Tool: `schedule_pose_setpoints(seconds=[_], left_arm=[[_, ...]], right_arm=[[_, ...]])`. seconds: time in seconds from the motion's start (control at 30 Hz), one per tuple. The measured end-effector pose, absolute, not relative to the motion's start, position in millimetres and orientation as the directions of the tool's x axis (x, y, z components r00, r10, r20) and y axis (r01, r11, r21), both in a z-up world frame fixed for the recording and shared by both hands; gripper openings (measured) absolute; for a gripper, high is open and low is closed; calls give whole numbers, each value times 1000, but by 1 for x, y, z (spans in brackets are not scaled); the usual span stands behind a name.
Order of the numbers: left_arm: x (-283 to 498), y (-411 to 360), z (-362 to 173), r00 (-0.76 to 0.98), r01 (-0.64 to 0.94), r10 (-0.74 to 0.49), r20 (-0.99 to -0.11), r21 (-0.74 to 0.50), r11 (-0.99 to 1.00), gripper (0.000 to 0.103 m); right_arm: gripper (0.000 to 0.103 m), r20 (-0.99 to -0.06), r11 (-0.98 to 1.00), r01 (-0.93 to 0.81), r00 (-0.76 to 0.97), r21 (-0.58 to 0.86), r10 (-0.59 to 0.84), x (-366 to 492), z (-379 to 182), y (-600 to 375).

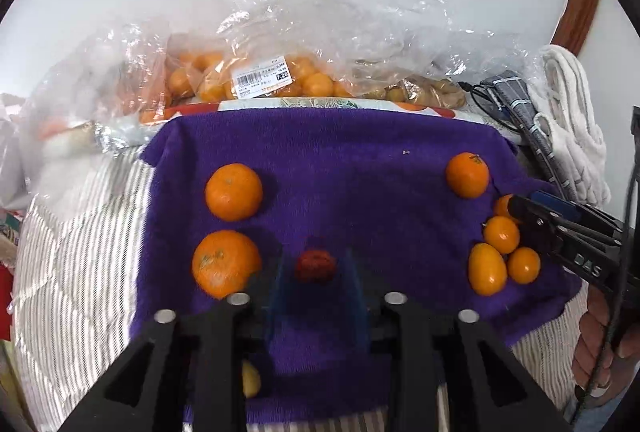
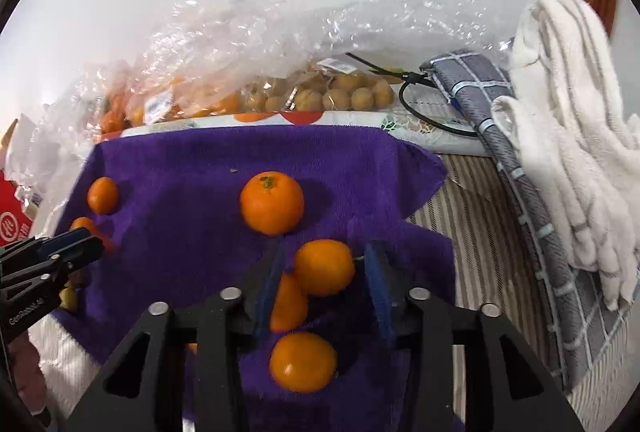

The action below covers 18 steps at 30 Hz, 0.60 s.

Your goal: Organize fruits

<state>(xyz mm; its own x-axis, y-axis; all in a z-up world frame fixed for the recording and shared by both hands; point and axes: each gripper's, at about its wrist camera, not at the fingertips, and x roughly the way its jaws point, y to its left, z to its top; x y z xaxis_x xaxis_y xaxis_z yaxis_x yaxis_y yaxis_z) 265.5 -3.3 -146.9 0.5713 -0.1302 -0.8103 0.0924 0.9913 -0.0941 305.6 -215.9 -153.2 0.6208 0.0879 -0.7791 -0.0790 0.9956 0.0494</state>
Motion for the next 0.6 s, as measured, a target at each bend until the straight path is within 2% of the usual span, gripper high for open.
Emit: schedule_pose_setpoints(seconds=[0.07, 0.17, 0.37, 0.4, 0.47, 0.53, 0.6], left_arm=[[253, 0, -137, 586, 85, -130, -800, -99, 991, 48], [229, 5, -120, 613, 74, -131, -779, -108, 991, 51], [165, 11, -83, 675, 96, -125, -727, -82, 992, 57], [156, 12, -77, 688, 96, -120, -716, -75, 993, 59], [134, 15, -65, 721, 83, -104, -685, -65, 994, 73], [114, 17, -55, 746, 70, -94, -660, -62, 996, 74], [95, 18, -46, 764, 63, -90, -639, -64, 996, 78]], right_arm=[[58, -772, 994, -93, 628, 54, 101, 291, -139, -215], [65, -745, 996, -88, 664, 9, 65, 263, -116, -211], [68, -700, 998, -62, 712, 18, 57, 195, -73, -210], [68, -692, 998, -52, 720, 20, 52, 182, -66, -212], [68, -677, 999, -45, 735, 29, 53, 163, -57, -214], [68, -658, 999, -20, 752, 32, 36, 137, -47, -219], [81, -644, 999, -12, 764, 38, 34, 115, -40, -223]])
